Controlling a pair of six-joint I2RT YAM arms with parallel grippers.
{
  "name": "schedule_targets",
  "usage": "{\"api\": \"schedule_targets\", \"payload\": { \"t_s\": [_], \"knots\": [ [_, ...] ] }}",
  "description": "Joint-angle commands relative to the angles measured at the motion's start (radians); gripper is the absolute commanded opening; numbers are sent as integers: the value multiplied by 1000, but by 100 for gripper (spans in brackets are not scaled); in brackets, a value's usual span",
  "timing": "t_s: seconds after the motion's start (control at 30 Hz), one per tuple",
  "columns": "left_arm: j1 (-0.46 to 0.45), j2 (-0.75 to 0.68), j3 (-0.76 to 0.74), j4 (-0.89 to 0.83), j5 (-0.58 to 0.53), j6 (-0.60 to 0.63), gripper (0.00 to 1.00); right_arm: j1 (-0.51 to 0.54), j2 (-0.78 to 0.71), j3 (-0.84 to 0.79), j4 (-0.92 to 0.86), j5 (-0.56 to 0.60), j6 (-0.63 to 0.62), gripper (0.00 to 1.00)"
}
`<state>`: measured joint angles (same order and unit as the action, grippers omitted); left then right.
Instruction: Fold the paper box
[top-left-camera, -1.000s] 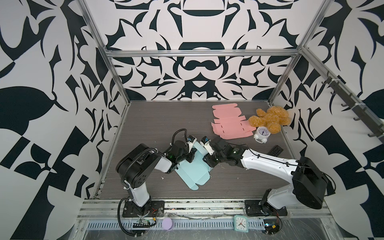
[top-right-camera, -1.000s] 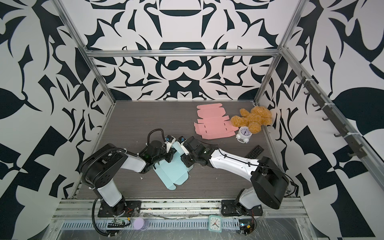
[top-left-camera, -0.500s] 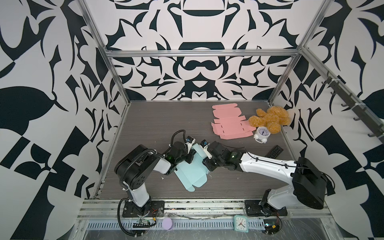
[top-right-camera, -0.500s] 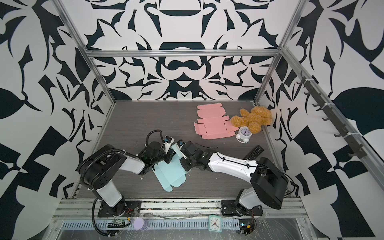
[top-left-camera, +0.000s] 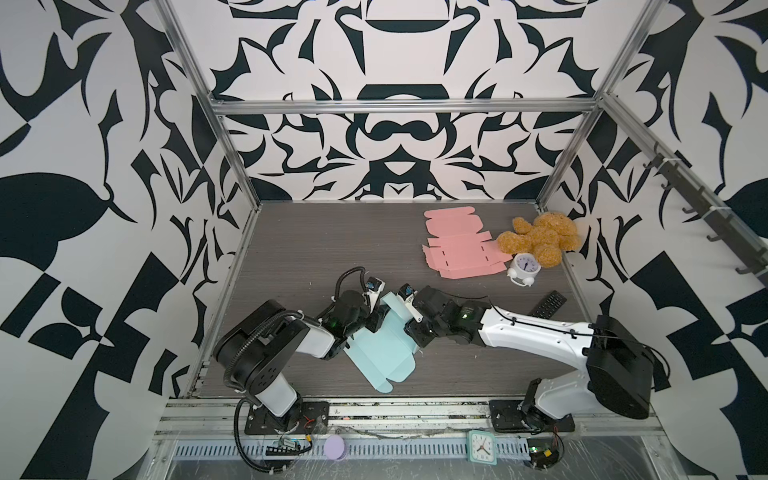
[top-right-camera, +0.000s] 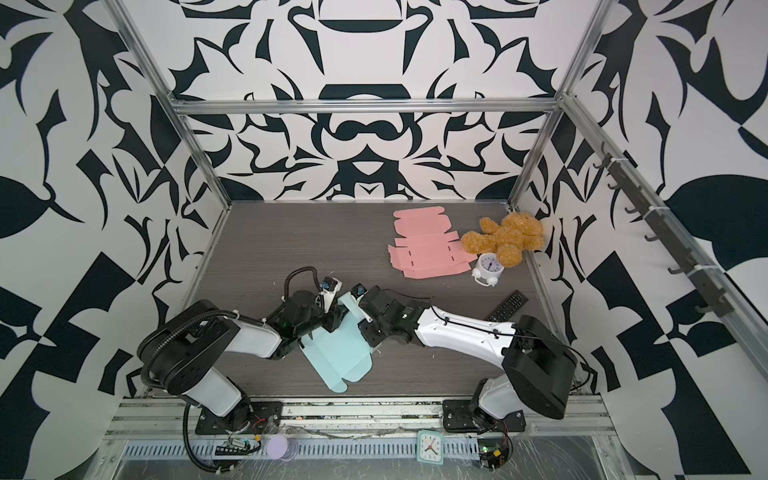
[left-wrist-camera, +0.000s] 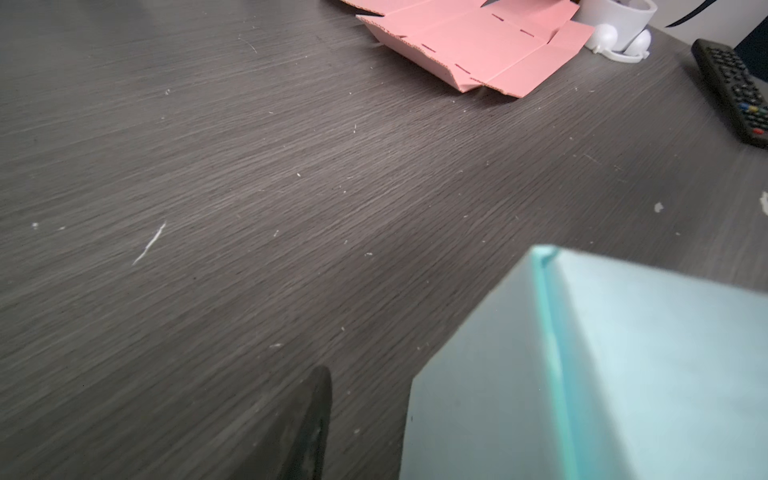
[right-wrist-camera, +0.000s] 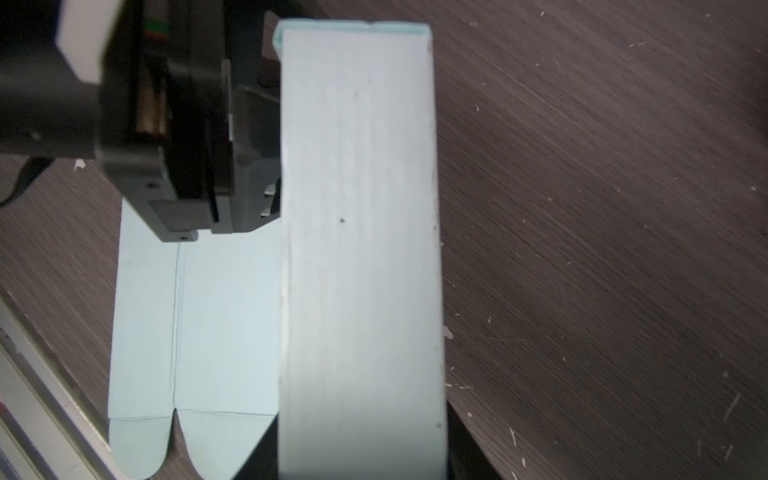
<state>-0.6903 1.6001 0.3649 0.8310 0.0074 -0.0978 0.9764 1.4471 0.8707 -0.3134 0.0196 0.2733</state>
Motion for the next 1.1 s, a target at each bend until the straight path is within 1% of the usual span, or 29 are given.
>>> {"api": "schedule_targets", "payload": {
  "t_s": [0.0, 0.07, 0.17, 0.3, 0.43, 0.53, 0.67, 0.87, 1.0, 1.07],
  "knots": [
    [-28, -51, -10, -6, -46, 21, 54, 11, -10, 38, -46, -15, 18, 44],
    [-38, -78, -11, -36, -74, 27, 49, 12, -11, 40, -51, -8, 19, 44],
    [-41, -112, -16, -68, -92, 24, 45, 12, -10, 43, -55, 0, 20, 44],
    [-44, -140, -9, -122, -102, 23, 38, 11, -10, 47, -59, 4, 21, 43],
    [-52, -149, -7, -153, -122, 19, 38, 12, -17, 45, -61, 11, 22, 43],
    [-54, -156, -12, -154, -127, 15, 36, 12, -23, 40, -61, 12, 22, 43],
    [-58, -157, -7, -159, -132, 16, 29, 12, -25, 39, -57, 4, 22, 43],
    [-60, -146, 11, -159, -140, 11, 26, 27, -33, 30, -34, -26, 27, 42],
    [-63, -136, 27, -158, -140, 13, 26, 54, -25, 29, -19, -32, 27, 46],
    [-64, -135, 27, -151, -139, 17, 28, 54, -26, 28, -21, -16, 30, 48]
  ]
}}
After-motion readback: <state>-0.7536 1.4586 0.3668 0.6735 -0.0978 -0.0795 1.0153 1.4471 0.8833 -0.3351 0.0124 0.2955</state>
